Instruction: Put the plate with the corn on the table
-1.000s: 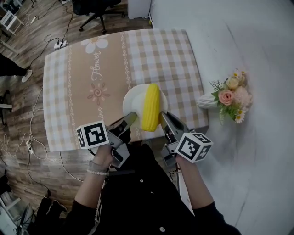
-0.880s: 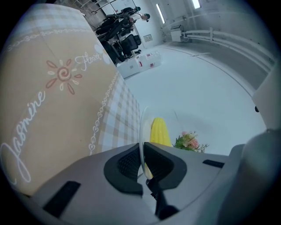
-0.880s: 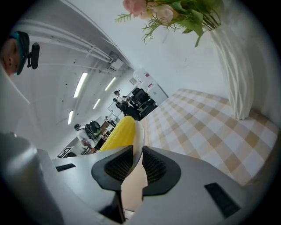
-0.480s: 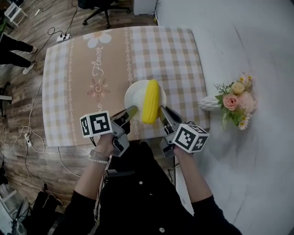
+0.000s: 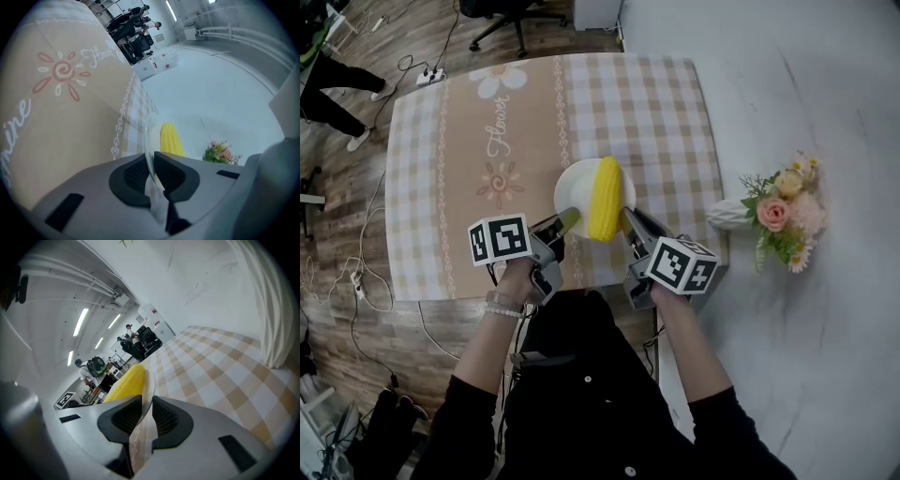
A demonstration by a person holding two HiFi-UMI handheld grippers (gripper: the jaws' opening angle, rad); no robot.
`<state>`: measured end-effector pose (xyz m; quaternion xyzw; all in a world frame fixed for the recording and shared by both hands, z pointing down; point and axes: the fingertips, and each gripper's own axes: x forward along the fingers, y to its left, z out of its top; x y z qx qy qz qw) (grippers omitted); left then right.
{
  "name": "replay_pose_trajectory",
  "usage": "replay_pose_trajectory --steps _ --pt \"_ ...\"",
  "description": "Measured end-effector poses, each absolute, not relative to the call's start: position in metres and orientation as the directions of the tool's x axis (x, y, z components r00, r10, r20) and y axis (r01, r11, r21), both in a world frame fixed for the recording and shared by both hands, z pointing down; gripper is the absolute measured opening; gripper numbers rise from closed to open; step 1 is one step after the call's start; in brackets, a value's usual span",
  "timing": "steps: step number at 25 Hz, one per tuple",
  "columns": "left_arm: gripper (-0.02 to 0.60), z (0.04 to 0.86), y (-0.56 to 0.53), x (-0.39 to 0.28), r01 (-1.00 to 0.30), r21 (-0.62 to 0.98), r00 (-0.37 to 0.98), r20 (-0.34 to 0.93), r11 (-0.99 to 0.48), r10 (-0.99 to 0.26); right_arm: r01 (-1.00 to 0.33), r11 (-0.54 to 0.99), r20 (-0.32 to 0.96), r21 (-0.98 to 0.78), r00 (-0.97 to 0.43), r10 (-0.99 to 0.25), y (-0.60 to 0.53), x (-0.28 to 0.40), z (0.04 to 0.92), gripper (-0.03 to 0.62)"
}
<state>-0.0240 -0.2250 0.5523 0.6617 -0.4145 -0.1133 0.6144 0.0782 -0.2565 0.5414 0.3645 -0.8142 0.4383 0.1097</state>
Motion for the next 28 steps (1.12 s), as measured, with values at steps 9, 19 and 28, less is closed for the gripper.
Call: replay_pose_trajectory --steps 9,19,28 --pt "0.037 0.576 -0.244 -0.024 -0.449 0.886 0.629 0.405 0.116 -0.663 -0.717 0.337 0.541 -0.611 -0.688 -0.483 -0.275 0.078 0.565 0.100" --pt "0.049 0.598 -0.258 -0.028 -0.495 0.856 0.612 0.467 0.151 -0.638 -0.754 0.318 0.609 -0.575 -0.654 -0.449 -0.288 0.076 0.590 0.106" --pt "0.075 0.611 -0.265 -0.030 -0.620 0.767 0.556 0.577 0.164 -0.598 -0.775 0.302 0.652 -0.555 -0.631 -0.421 -0.295 0.075 0.607 0.117"
